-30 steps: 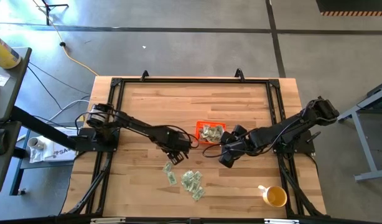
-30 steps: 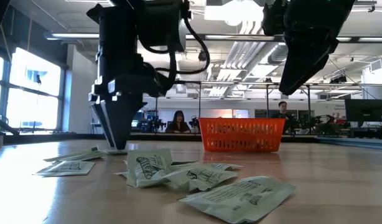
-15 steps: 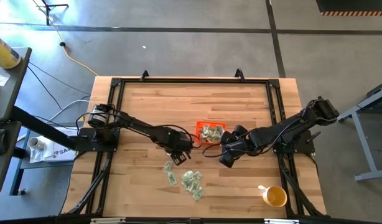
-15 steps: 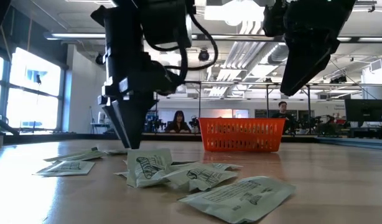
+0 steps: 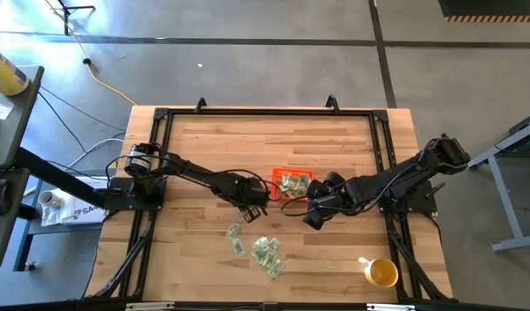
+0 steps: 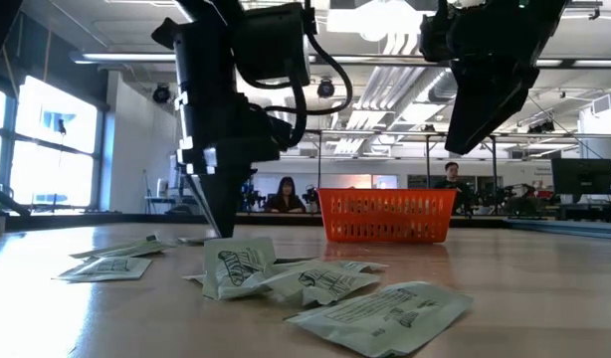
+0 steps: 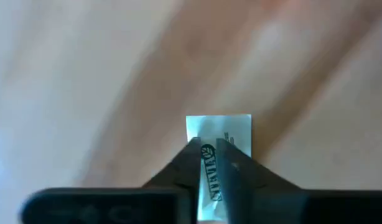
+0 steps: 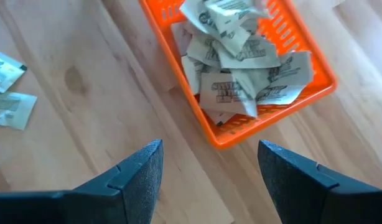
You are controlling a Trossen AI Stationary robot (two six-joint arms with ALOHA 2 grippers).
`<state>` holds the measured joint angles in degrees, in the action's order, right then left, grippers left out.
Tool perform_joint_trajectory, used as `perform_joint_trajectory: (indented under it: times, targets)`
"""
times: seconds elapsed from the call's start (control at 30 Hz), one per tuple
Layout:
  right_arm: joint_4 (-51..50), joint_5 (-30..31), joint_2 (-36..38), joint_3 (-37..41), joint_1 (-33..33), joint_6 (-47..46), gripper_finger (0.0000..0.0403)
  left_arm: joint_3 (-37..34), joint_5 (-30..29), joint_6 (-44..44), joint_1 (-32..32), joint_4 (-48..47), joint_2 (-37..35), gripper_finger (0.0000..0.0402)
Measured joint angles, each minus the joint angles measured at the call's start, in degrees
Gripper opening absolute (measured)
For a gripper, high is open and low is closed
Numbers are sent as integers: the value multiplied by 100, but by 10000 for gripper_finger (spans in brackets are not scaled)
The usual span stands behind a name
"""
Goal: Pick and place Stevia / Truvia into bins
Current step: Put the white stevia packet into the orange bin
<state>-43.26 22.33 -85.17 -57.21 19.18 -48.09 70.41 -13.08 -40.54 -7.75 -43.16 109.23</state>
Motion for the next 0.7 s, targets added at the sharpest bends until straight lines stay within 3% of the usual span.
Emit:
perform_joint_trajectory:
  times: [0.17,0.43,0.5,0.6,0.7]
  targets:
    - [-46,578,80,0,179,-125,252,217,-190,112,162,-92,0,22]
    - [-821,1073,539,-2,276,-921,252,1379,-260,709,171,-488,-11,39]
    - [-1113,1017,634,-2,276,-1066,252,1501,-271,777,182,-651,-15,26]
    - [-1449,653,693,-2,250,-1100,252,1493,224,745,291,-1080,-15,22]
    - [-1564,-28,680,-2,144,-1015,252,1333,344,668,286,-1256,-15,56]
